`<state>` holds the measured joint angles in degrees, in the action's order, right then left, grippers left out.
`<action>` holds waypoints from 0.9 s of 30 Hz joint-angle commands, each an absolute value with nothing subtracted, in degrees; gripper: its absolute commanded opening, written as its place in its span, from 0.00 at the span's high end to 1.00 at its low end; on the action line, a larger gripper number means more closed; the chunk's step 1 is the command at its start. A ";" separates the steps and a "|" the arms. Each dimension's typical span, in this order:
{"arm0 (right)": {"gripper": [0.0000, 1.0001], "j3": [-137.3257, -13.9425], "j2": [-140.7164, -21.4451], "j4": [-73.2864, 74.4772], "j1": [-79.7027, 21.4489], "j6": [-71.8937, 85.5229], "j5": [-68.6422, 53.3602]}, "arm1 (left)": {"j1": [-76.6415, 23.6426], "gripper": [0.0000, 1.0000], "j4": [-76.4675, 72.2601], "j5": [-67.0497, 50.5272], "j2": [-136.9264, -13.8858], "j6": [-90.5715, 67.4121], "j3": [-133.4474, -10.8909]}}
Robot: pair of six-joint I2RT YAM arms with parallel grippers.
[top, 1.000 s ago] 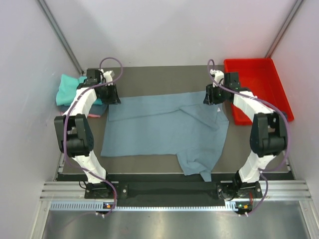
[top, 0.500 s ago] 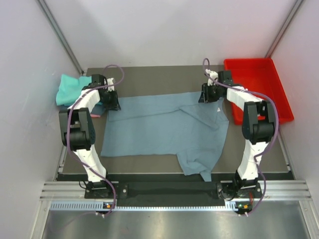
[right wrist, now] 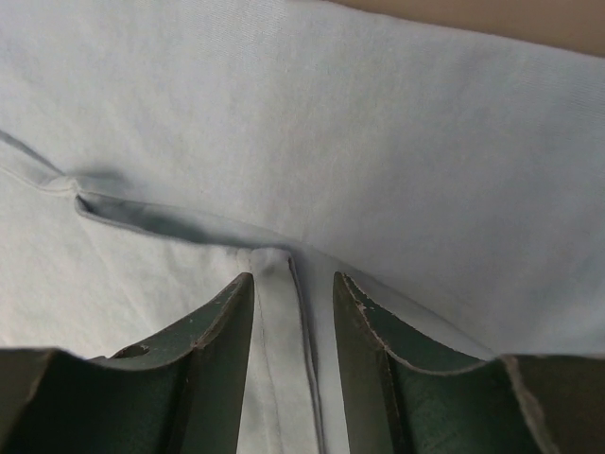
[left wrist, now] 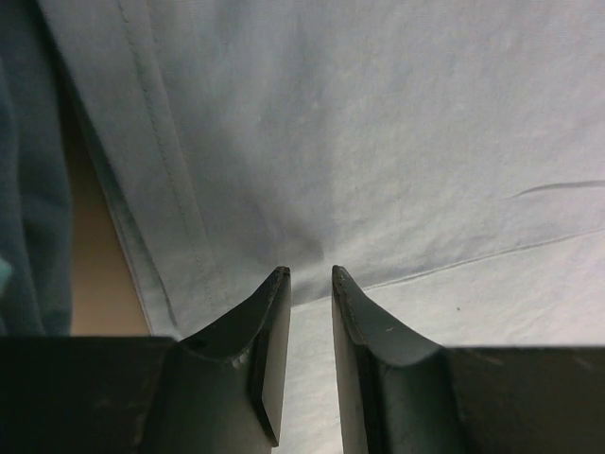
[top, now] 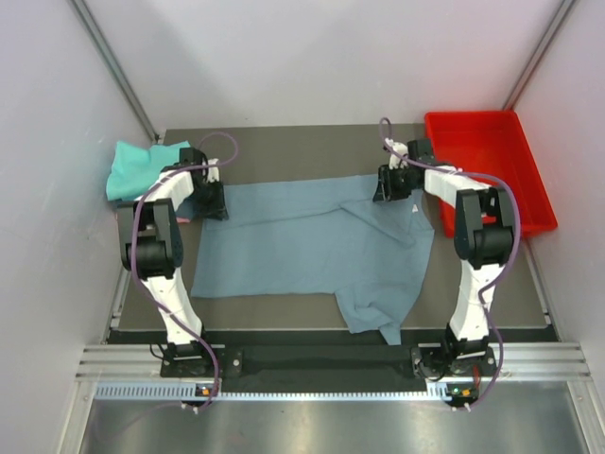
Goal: Fold and stack the t-shirts
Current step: Fold the tshirt
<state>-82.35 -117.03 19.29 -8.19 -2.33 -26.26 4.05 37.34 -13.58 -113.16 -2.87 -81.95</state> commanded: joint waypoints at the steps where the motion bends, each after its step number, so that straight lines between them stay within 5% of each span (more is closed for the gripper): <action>1: 0.60 -85.51 -118.82 17.67 -9.58 -2.11 -27.42 | 3.60 0.71 37.79 -12.75 -112.15 -2.64 -82.79; 6: 0.64 -86.74 -120.23 18.02 -10.55 -2.29 -27.60 | 3.52 0.71 37.79 -11.87 -111.97 -2.29 -82.44; 11: 0.88 -86.66 -119.27 18.02 -11.16 -2.55 -27.16 | 3.43 0.70 37.53 -11.86 -111.97 -2.37 -82.44; 15: 0.99 -85.52 -117.78 18.28 -11.34 -3.07 -26.37 | 3.52 0.71 37.35 -12.30 -113.02 -2.81 -83.41; 27: 1.00 -77.53 -104.51 21.71 -14.85 -2.55 -26.19 | 3.43 0.72 37.88 -15.12 -115.57 -4.57 -86.66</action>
